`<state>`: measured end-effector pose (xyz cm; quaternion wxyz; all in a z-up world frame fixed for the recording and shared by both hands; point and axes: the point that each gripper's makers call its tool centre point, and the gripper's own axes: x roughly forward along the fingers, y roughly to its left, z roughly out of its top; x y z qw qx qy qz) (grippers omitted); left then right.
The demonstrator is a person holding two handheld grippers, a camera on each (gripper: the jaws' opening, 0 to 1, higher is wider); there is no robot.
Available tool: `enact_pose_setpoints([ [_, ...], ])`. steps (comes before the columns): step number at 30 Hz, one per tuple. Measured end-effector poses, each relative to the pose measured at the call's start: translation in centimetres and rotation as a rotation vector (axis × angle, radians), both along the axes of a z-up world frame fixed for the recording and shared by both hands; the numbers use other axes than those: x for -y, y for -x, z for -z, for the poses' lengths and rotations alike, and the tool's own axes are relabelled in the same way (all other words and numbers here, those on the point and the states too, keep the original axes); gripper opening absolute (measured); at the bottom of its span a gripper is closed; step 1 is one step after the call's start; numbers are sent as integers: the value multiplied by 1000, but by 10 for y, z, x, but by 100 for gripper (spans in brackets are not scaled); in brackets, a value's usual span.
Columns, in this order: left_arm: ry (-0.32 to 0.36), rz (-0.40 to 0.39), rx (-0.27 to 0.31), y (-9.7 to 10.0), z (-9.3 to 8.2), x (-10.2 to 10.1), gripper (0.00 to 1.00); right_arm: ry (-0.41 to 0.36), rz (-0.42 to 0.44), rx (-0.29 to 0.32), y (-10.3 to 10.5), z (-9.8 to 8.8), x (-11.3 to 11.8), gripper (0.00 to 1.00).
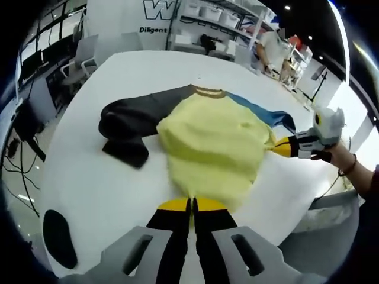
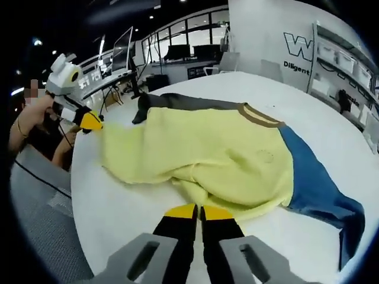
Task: Fold the garment on the visible template until the final outline fits inside the template.
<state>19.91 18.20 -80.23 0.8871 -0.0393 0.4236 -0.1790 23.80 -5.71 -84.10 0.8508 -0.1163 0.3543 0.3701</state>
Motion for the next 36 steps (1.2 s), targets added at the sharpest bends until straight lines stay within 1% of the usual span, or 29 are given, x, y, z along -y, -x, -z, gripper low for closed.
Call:
enact_pose_setpoints([
  [5,1,-9,28,-8,-7,-6,0,0,-13,2,0,-5,7,0],
  [6,3,-32,55,-15,-14,-10,0,-3,-40,6,-2,-13,11,0],
  [7,3,-34,63,-18,-16,-11,0,17,-70,21,-3,-16,14,0],
  [9,6,-41,75,-21,-19,-12,0,38,-97,25,-4,-18,18,0],
  [12,6,-52,95,-29,-22,-15,0,27,-94,36,-12,-24,23,0],
  [13,6,-54,102,-32,-22,-15,0,-1,-68,42,-19,-28,24,0],
  [14,6,-59,110,-35,-23,-16,0,-8,-51,38,-22,-29,26,0],
  [15,4,-65,115,-38,-23,-17,0,-7,-43,41,-28,-31,29,0],
  [17,3,-64,120,-44,-23,-17,0,-3,-25,67,-37,-34,30,0],
  [21,0,-67,128,-47,-23,-17,0,-3,-24,68,-39,-34,30,0],
  [22,-15,-63,124,-55,-17,-15,0,-9,-8,71,-56,-29,27,0],
  [24,-32,-67,135,-62,-12,-17,0,0,0,61,-62,-22,27,0],
  [26,-44,-64,154,-68,-9,-17,0,12,18,62,-69,-17,27,0],
  [28,-48,-64,158,-72,-6,-17,0,22,38,72,-78,-13,28,0],
  [29,-59,-61,173,-75,-5,-17,0,24,42,71,-80,-12,29,0],
  [31,-71,-51,170,-79,0,-16,0,38,57,73,-88,-6,30,0],
  [32,-88,-41,172,-82,3,-15,0,42,65,68,-90,-3,30,0],
  [36,-115,-39,148,-87,15,-16,0,39,91,53,-95,3,32,0],
])
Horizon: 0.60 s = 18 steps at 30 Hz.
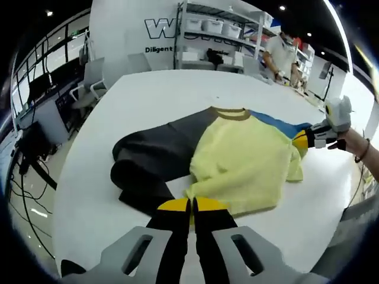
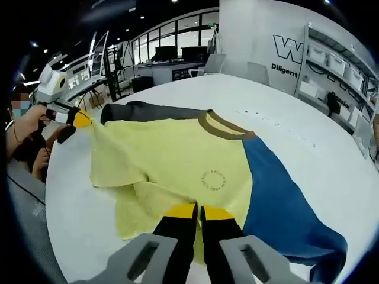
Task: Fold the garment on the visible template until the final outline fits inside the template.
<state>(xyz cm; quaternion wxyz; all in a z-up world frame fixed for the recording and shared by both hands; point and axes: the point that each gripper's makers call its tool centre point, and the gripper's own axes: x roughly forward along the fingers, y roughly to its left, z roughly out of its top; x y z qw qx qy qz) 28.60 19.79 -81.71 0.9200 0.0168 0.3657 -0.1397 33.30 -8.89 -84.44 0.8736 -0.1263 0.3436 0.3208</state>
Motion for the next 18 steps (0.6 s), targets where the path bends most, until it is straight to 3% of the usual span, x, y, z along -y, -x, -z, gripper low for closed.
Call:
enact_pose_setpoints([
  [6,-29,15,-17,-3,13,1,0,-7,37,-33,-4,13,2,0],
  [10,-22,6,-18,-4,16,-1,0,-97,130,-48,-7,9,4,0],
  [14,-31,7,-22,-4,18,-2,0,-215,191,-45,-4,-11,6,14],
  [18,-18,3,-14,-5,14,1,0,-251,195,-62,9,-20,3,31],
])
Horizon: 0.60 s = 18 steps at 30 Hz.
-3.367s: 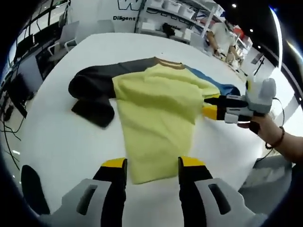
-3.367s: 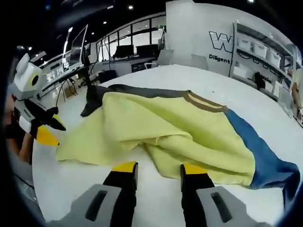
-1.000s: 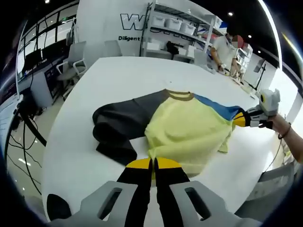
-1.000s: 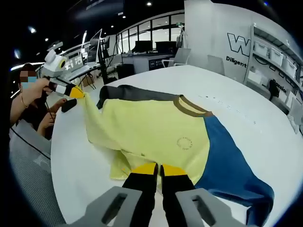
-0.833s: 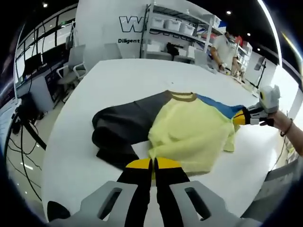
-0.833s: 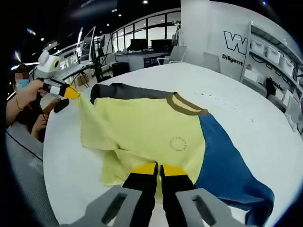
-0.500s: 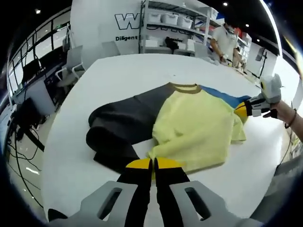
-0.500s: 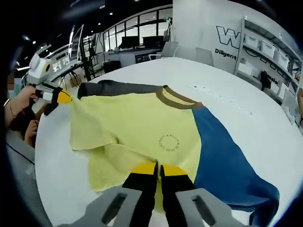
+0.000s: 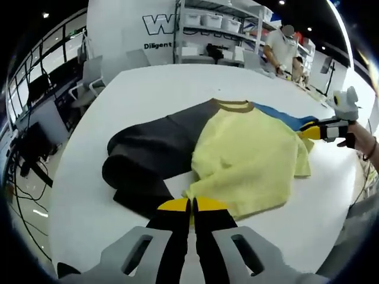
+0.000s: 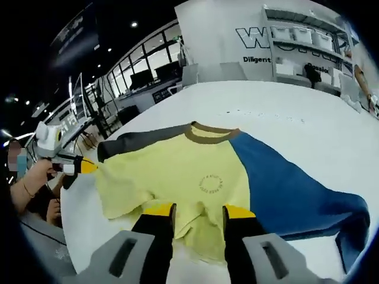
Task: Fold the garment on the visible template until the final outline fits inside the template.
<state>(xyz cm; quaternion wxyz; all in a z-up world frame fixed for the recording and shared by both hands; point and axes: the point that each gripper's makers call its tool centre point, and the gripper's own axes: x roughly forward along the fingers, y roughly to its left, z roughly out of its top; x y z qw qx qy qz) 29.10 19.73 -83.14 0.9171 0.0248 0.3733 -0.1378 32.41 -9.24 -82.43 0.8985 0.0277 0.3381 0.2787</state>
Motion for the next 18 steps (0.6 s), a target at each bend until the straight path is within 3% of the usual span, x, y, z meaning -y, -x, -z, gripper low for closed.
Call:
enact_pose_setpoints([
  [9,41,-28,9,2,-8,2,0,-36,-6,-59,30,-3,-18,61],
  [15,38,-29,17,2,-10,2,0,-37,-6,-104,49,4,-30,61],
  [17,40,-28,16,3,-10,2,0,-60,-1,-169,59,10,-34,58],
  [18,39,-28,15,3,-10,1,0,-75,5,-167,59,10,-35,56],
])
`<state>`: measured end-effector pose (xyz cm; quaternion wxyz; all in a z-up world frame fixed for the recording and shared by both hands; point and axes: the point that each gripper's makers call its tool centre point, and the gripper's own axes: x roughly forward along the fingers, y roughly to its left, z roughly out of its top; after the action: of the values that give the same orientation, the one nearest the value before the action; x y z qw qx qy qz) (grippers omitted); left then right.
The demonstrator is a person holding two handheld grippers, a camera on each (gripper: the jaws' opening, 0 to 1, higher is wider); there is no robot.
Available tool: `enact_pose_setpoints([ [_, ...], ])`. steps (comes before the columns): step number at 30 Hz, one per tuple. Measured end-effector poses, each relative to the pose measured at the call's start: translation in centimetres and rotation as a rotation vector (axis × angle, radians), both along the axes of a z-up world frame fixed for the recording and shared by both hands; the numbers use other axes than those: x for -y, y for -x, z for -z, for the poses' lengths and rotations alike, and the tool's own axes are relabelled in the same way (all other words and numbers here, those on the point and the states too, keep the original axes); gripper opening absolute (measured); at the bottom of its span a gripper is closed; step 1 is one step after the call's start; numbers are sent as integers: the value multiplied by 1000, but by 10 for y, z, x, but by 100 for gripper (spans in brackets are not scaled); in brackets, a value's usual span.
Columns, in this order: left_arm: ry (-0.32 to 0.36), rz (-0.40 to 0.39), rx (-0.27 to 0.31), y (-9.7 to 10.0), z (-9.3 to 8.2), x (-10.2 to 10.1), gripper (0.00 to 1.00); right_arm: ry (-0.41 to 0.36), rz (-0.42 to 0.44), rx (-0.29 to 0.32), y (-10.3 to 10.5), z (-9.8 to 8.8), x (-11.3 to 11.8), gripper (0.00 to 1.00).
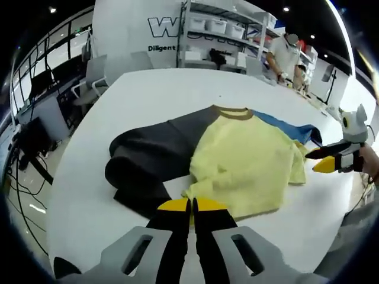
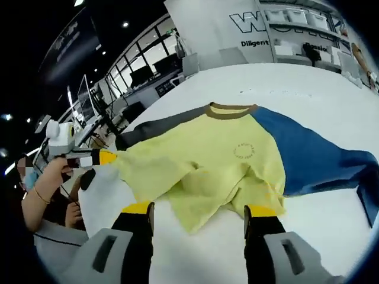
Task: Fold the garment on the visible template until the final outline fits inside the template.
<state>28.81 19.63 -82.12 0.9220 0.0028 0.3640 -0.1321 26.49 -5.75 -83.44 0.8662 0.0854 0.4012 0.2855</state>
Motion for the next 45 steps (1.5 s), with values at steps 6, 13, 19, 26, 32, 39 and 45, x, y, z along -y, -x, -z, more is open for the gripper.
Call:
enact_pose_setpoints([
  [6,2,3,-3,1,0,1,0,28,8,-15,4,15,-3,41],
  [13,-4,16,-13,4,2,3,0,37,0,-32,5,24,-8,22],
  [19,-13,38,-19,6,4,4,0,106,-24,-31,4,31,-3,0],
  [26,40,42,-42,17,-4,9,0,95,-123,8,19,16,-7,0],
  [32,38,63,-67,32,-9,13,0,96,-192,5,42,1,-2,0],
  [39,22,103,-98,50,-10,18,0,96,-226,12,63,-11,11,0],
  [45,24,123,-126,64,-11,19,0,115,-240,7,80,-16,22,0],
])
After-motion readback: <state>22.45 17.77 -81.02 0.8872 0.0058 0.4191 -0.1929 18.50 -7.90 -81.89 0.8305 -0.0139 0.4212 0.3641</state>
